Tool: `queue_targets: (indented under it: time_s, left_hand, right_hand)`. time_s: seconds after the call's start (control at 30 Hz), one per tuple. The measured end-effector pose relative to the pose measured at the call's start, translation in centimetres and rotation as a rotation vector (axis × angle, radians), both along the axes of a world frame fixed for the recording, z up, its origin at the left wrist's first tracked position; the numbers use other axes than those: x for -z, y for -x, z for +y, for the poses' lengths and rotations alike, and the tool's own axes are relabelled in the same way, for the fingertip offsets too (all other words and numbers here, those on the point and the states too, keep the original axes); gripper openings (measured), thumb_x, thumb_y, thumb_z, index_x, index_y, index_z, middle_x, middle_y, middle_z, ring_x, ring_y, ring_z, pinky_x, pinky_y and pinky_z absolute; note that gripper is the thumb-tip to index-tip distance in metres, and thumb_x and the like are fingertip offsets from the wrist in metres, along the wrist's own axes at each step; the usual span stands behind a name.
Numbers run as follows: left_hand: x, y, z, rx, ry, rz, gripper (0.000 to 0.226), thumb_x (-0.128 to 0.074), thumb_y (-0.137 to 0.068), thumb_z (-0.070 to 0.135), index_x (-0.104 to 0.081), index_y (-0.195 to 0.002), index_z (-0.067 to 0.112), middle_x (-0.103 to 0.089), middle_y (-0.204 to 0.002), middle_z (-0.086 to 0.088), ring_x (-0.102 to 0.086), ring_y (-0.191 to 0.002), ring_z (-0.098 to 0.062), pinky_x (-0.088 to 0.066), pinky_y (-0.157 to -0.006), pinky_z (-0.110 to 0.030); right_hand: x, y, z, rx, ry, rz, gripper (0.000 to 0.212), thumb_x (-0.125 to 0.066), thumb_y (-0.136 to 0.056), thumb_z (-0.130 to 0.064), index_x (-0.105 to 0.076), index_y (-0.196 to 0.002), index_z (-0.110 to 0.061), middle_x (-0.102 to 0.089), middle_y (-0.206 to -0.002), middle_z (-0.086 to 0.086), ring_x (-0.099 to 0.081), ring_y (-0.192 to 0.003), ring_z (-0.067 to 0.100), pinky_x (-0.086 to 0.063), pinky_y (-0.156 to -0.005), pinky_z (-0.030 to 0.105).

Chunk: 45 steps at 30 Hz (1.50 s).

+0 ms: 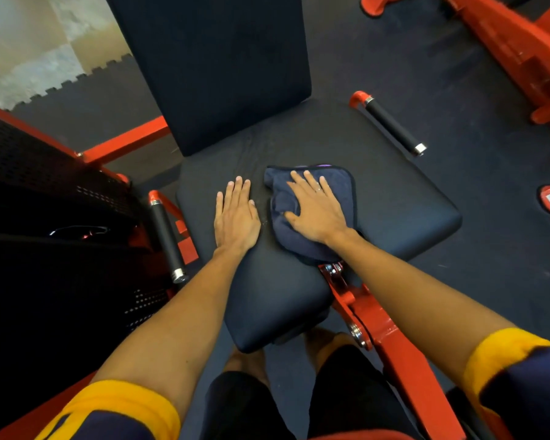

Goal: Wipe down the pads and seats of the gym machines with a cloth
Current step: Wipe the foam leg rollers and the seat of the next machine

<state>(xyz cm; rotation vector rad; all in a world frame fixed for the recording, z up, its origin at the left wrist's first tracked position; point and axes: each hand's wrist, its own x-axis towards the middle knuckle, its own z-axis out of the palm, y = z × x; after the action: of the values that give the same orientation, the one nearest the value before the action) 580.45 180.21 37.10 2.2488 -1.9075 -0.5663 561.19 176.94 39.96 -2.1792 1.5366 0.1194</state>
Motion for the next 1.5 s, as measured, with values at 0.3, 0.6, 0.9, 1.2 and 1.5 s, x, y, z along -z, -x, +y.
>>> queue_targets:
  time_s: [0.3,0.6,0.9,1.2,1.5]
  left_hand:
    - [-0.2,-0.4,-0.5,0.019,0.011,0.015,0.056,-0.039,-0.102,0.016,-0.029,-0.158,0.014,-0.023,-0.166,-0.003,-0.015,-0.154,-0.018,-0.004,-0.127,-0.036]
    - [0.5,-0.7,-2.0,0.017,0.009,-0.037,0.057,-0.036,-0.103,0.021,-0.025,-0.159,0.02,-0.019,-0.167,-0.002,-0.011,-0.155,-0.019,-0.006,-0.127,-0.04]
    - [1.1,-1.8,-4.9,0.007,-0.05,-0.061,0.058,-0.032,-0.105,0.026,-0.018,-0.161,0.022,-0.01,-0.169,0.0,-0.005,-0.156,-0.017,-0.002,-0.127,-0.041]
    - [2.9,-4.8,-11.5,-0.075,-0.095,-0.064,0.056,-0.027,-0.107,0.031,-0.017,-0.161,0.022,-0.011,-0.169,-0.001,-0.005,-0.156,-0.017,-0.001,-0.127,-0.041]
    - [3.5,-4.3,-11.2,-0.136,-0.04,-0.06,0.055,-0.034,-0.104,0.03,-0.028,-0.159,0.023,-0.022,-0.167,0.001,-0.013,-0.155,-0.015,-0.007,-0.127,-0.041]
  right_hand:
    - [-0.9,-0.8,0.5,-0.102,-0.069,-0.17,0.084,-0.065,-0.091,-0.041,-0.025,-0.161,-0.016,-0.024,-0.168,0.0,-0.008,-0.158,0.021,0.003,-0.127,0.038]
    - [1.9,-1.3,-8.0,0.056,-0.045,-0.031,0.074,-0.053,-0.099,-0.046,-0.025,-0.161,-0.018,-0.012,-0.171,-0.004,-0.003,-0.158,0.022,0.002,-0.128,0.042]
    - [1.1,-0.3,-4.2,-0.186,-0.1,-0.154,0.085,-0.063,-0.094,-0.039,-0.018,-0.163,-0.018,-0.016,-0.17,-0.004,-0.005,-0.158,0.018,0.002,-0.128,0.038]
    - [3.8,-5.9,-15.4,-0.114,-0.116,-0.061,0.085,-0.056,-0.095,-0.049,-0.014,-0.163,-0.022,-0.01,-0.172,-0.003,-0.001,-0.158,0.02,0.004,-0.127,0.043]
    - [3.6,0.1,-13.5,-0.452,-0.137,-0.136,0.087,-0.056,-0.094,-0.056,-0.016,-0.164,-0.022,-0.008,-0.171,-0.007,0.0,-0.158,0.014,0.004,-0.128,0.038]
